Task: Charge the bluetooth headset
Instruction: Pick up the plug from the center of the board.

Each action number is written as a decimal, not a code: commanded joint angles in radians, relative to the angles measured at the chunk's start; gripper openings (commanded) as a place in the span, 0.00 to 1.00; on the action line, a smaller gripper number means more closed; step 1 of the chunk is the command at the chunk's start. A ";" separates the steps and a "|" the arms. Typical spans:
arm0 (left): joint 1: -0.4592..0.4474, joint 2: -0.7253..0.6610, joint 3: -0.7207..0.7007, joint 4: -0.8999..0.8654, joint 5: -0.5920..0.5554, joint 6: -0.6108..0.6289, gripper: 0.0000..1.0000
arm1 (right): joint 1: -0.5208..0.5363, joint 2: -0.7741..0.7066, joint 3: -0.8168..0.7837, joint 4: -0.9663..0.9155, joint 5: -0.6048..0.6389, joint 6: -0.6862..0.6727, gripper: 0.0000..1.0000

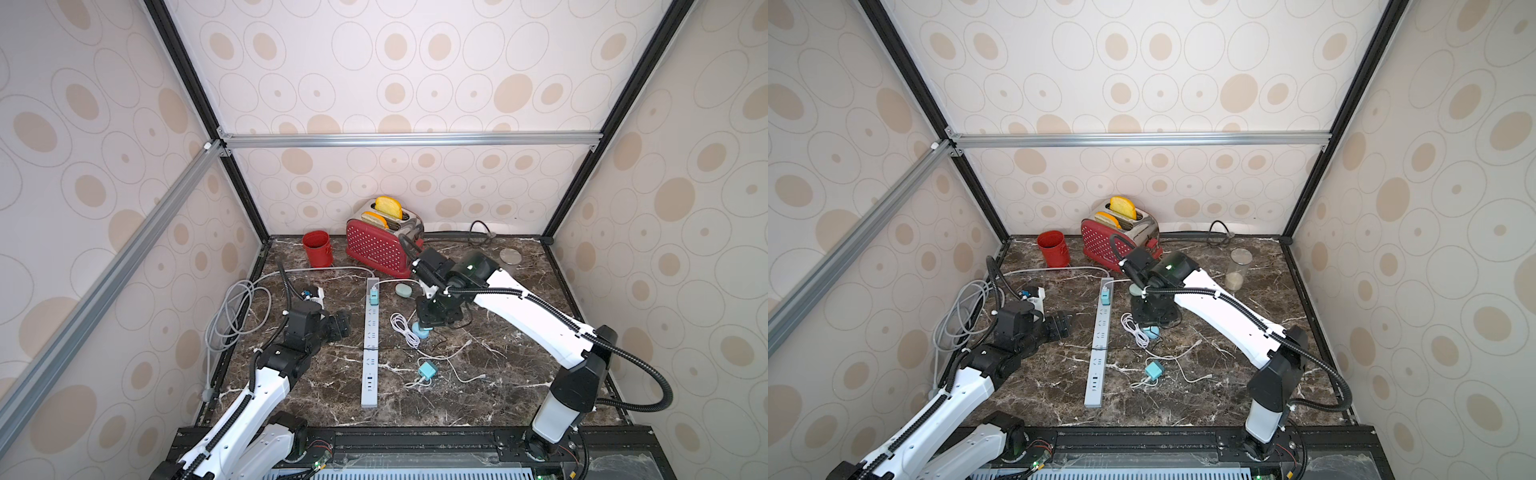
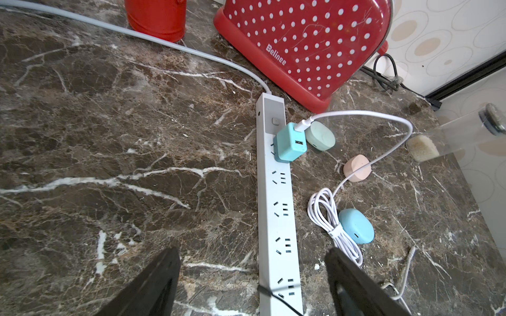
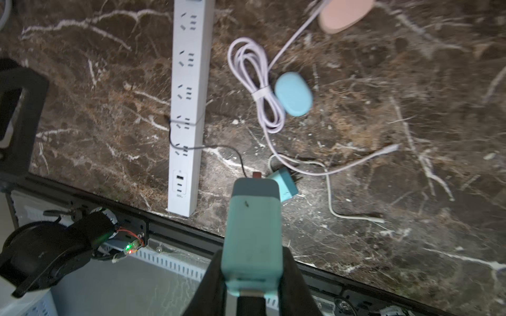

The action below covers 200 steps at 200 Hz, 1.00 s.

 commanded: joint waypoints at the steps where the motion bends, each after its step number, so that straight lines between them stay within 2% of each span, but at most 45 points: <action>1: -0.003 0.007 0.010 0.030 0.008 0.011 0.85 | -0.035 -0.036 0.075 -0.132 0.130 -0.053 0.04; 26: -0.002 0.012 0.010 0.035 0.000 0.006 0.84 | -0.047 -0.040 0.151 -0.161 0.157 -0.089 0.04; 45: -0.002 0.012 0.007 0.037 -0.005 0.007 0.84 | -0.047 -0.021 0.147 -0.140 0.037 -0.099 0.04; 93: -0.003 -0.033 -0.065 0.087 0.004 0.026 0.85 | 0.077 0.030 -0.059 0.095 -0.153 0.025 0.05; 126: -0.003 -0.047 -0.086 0.087 0.006 0.026 0.85 | 0.101 0.091 -0.154 0.276 -0.248 0.147 0.03; 164: -0.002 -0.013 -0.088 0.086 -0.002 0.029 0.84 | 0.130 0.252 -0.028 0.265 -0.313 0.169 0.03; 200: -0.002 0.021 -0.091 0.108 0.025 0.038 0.84 | 0.144 0.391 0.134 0.202 -0.309 0.164 0.03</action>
